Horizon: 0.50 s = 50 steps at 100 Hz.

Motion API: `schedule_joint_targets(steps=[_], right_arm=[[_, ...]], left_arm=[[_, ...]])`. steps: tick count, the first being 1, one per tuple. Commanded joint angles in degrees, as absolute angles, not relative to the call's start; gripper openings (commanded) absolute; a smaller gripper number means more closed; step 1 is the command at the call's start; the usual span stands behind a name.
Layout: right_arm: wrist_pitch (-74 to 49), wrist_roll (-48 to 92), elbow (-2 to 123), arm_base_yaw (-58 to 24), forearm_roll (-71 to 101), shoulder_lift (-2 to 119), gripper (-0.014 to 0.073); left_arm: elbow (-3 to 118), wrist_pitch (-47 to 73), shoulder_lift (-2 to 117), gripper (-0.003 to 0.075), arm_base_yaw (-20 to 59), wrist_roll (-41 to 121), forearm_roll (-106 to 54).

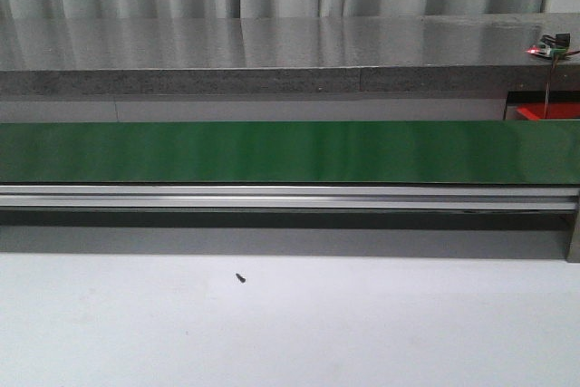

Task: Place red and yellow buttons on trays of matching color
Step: 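Grasp the second yellow push-button with the left gripper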

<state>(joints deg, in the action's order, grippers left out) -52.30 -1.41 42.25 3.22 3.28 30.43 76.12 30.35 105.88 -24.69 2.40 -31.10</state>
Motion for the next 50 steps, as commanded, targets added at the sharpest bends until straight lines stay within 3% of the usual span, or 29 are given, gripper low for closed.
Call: schedule_joint_targets(steps=[1, 50], right_arm=[[-48.6, -1.1, 43.8, 3.1, 3.2, 30.6, -0.0067], [-48.7, -1.1, 43.8, 3.1, 3.2, 30.6, -0.0067]], left_arm=[[77.8, 23.9, 104.8, 0.0567, -24.9, 1.8, -34.4], [79.0, 17.7, 112.0, 0.0567, -25.0, 1.8, -38.5]])
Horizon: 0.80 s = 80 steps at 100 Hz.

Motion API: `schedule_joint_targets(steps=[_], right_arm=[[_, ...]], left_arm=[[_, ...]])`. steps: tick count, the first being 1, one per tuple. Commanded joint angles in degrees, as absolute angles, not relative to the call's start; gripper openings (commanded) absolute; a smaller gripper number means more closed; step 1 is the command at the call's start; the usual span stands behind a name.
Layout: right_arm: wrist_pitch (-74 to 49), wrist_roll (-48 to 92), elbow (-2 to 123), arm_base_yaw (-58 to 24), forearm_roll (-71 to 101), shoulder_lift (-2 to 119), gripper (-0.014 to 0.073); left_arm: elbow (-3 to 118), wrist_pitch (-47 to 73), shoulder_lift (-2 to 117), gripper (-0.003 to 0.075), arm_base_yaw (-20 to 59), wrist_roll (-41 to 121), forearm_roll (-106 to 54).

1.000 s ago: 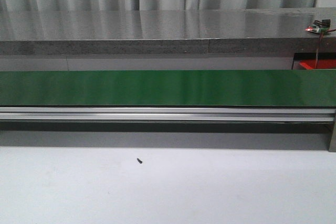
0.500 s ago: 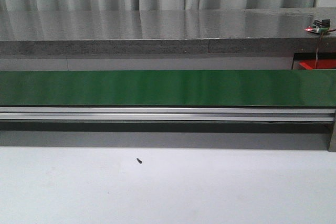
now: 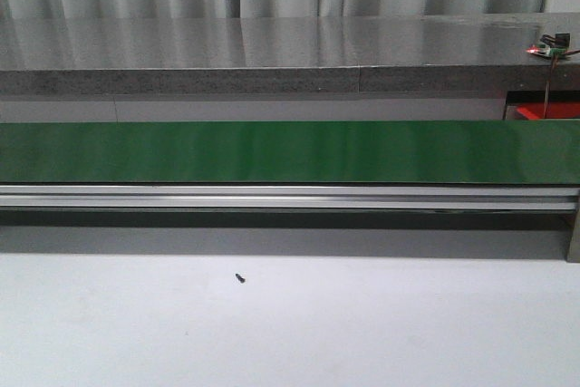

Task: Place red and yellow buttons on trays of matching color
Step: 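Grasp the second yellow push-button with the left gripper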

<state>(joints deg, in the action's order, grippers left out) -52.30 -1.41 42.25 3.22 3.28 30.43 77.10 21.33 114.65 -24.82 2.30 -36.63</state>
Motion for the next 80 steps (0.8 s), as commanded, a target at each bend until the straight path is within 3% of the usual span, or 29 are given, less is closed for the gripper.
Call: schedule_joint_targets(steps=[1, 80], right_arm=[[-48.7, -1.1, 43.8, 3.1, 3.2, 30.6, -0.0067], [-49.5, -1.1, 43.8, 3.1, 5.5, 30.6, -0.0067]], left_arm=[[79.0, 17.5, 112.0, 0.0567, -25.0, 1.8, -38.7], [79.0, 12.4, 113.1, 0.0548, -25.0, 1.9, -41.5]])
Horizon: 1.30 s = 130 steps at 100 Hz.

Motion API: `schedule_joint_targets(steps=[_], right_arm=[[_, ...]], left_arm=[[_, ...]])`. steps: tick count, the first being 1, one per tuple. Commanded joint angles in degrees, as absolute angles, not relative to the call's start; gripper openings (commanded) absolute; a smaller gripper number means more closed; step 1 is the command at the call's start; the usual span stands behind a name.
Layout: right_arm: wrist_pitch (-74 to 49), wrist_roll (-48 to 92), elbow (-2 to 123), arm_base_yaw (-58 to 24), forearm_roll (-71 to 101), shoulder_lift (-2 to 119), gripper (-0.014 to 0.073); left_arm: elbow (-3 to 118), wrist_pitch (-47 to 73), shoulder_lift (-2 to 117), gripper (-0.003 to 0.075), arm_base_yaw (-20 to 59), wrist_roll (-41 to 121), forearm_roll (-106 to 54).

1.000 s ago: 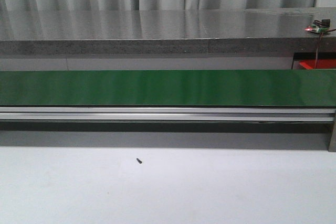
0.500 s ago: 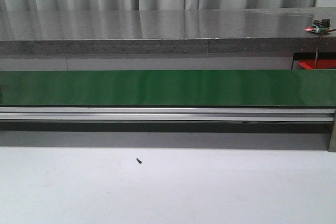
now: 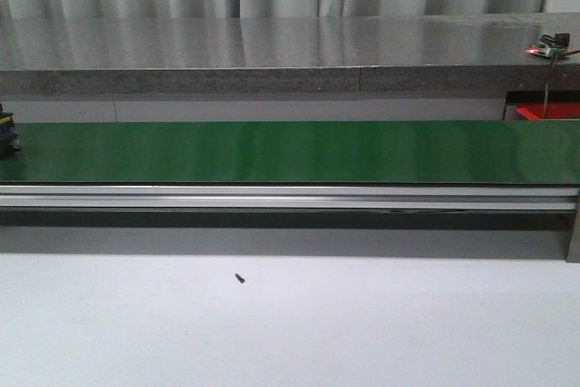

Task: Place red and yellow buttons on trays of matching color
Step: 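Grasp the second yellow push-button with the left gripper, then set the second yellow button on the belt and open the left gripper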

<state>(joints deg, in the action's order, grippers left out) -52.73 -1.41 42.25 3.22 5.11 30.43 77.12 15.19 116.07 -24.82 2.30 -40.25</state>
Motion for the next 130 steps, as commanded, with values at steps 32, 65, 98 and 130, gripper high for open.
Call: schedule_joint_targets(steps=[32, 65, 98, 130], right_arm=[[-49.6, -1.1, 43.8, 3.1, 5.5, 30.6, -0.0067], [-49.6, -1.1, 43.8, 3.1, 5.6, 30.6, -0.0067], [-49.6, -1.1, 43.8, 3.1, 5.6, 30.6, -0.0067], [-49.6, -1.1, 43.8, 3.1, 5.6, 30.6, -0.0067]], left_arm=[[79.3, 11.7, 114.1, 0.0385, -24.6, 1.9, -42.3], [81.7, 13.9, 115.3, 0.0272, -24.2, 1.9, -43.4], [81.9, 15.6, 114.9, 0.0155, -24.3, 2.0, -43.4], [81.9, 17.9, 109.2, 0.0146, -24.4, 2.5, -38.8]])
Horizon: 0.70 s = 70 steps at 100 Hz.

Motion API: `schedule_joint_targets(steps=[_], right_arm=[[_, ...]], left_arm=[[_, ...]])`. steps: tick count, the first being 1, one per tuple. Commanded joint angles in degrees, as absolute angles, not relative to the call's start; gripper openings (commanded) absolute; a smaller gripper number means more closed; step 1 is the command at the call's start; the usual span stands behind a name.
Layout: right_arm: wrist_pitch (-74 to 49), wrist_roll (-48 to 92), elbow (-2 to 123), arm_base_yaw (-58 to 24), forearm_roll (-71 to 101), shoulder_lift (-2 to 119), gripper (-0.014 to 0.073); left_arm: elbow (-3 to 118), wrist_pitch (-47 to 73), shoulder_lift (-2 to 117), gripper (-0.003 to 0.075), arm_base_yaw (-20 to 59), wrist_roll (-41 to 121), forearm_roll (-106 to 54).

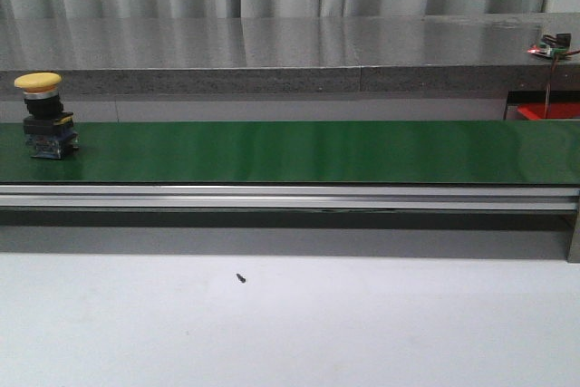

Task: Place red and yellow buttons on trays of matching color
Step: 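Set the second yellow button on the belt and open the left gripper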

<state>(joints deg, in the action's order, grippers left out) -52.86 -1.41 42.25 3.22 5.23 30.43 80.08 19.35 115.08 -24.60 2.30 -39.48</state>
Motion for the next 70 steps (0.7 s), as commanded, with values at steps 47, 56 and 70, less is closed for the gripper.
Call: schedule_joint_targets(steps=[47, 56, 70], right_arm=[[-49.3, -1.1, 43.8, 3.1, 5.6, 30.6, -0.0067], [-49.3, -1.1, 43.8, 3.1, 5.6, 30.6, -0.0067], [-48.5, -1.1, 43.8, 3.1, 5.6, 30.6, -0.0067]], left_arm=[[81.9, 33.4, 98.8, 0.0146, -25.9, 2.8, -28.4], [81.9, 37.4, 98.1, 0.0146, -25.7, 4.3, -28.5], [80.8, 38.5, 98.1, 0.0147, -23.8, 5.4, -28.6]])
